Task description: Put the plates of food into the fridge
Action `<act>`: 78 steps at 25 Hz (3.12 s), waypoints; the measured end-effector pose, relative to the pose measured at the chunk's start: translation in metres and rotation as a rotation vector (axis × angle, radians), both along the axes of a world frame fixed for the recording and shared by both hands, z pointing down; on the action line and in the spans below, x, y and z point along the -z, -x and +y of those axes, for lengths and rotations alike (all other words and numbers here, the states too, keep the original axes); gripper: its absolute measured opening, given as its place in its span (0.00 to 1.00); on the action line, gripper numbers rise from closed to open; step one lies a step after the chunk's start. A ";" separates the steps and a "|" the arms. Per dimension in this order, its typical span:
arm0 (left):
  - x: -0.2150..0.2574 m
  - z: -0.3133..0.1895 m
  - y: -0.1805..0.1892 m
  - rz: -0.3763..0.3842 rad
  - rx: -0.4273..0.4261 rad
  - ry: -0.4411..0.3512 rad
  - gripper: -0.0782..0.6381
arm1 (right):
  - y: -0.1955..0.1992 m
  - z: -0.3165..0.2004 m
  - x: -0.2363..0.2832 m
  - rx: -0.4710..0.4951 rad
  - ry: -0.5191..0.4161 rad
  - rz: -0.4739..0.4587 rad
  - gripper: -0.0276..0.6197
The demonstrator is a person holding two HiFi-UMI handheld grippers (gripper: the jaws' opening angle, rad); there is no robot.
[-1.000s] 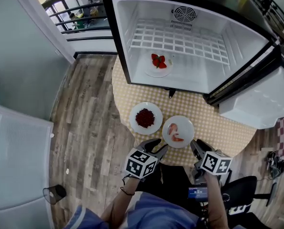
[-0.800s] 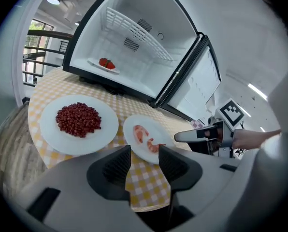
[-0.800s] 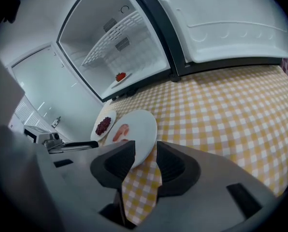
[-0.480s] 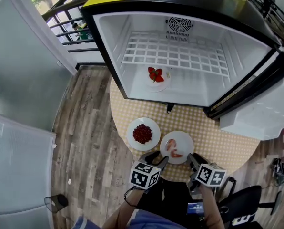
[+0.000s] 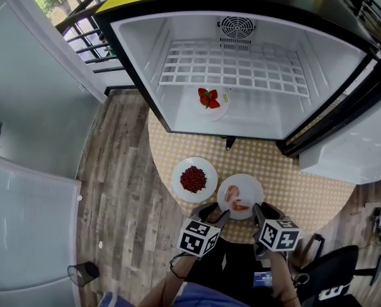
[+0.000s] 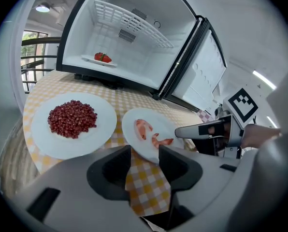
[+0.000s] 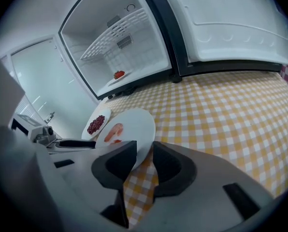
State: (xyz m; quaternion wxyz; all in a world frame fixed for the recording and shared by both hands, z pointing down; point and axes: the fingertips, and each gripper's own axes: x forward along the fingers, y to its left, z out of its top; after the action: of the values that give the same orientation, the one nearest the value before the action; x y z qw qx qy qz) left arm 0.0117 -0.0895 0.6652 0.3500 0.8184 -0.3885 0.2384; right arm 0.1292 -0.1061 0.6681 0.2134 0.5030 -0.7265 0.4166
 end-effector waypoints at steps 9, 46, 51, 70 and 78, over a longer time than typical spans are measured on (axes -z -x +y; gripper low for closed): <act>0.000 -0.001 0.000 -0.001 0.022 -0.006 0.36 | -0.010 -0.007 0.014 -0.386 0.109 -0.474 0.10; 0.042 -0.005 0.002 0.227 0.017 -0.094 0.36 | -0.014 -0.147 0.127 -0.790 -0.218 -1.025 0.08; 0.039 0.002 0.012 0.214 0.037 -0.084 0.36 | -0.014 -0.173 0.120 -0.837 -0.249 -0.972 0.08; 0.039 0.007 0.029 0.191 0.064 -0.091 0.36 | -0.028 -0.247 0.076 -0.953 -0.316 -0.814 0.08; 0.034 0.012 0.033 0.180 0.069 -0.084 0.36 | -0.015 -0.249 0.089 -0.770 -0.371 -0.624 0.23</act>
State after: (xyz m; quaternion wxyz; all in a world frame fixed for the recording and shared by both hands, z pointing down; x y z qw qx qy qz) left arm -0.0208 -0.0770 0.6309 0.3571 0.8365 -0.3931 0.1351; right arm 0.1437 -0.3548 0.5794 -0.2737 0.6149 -0.5797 0.4593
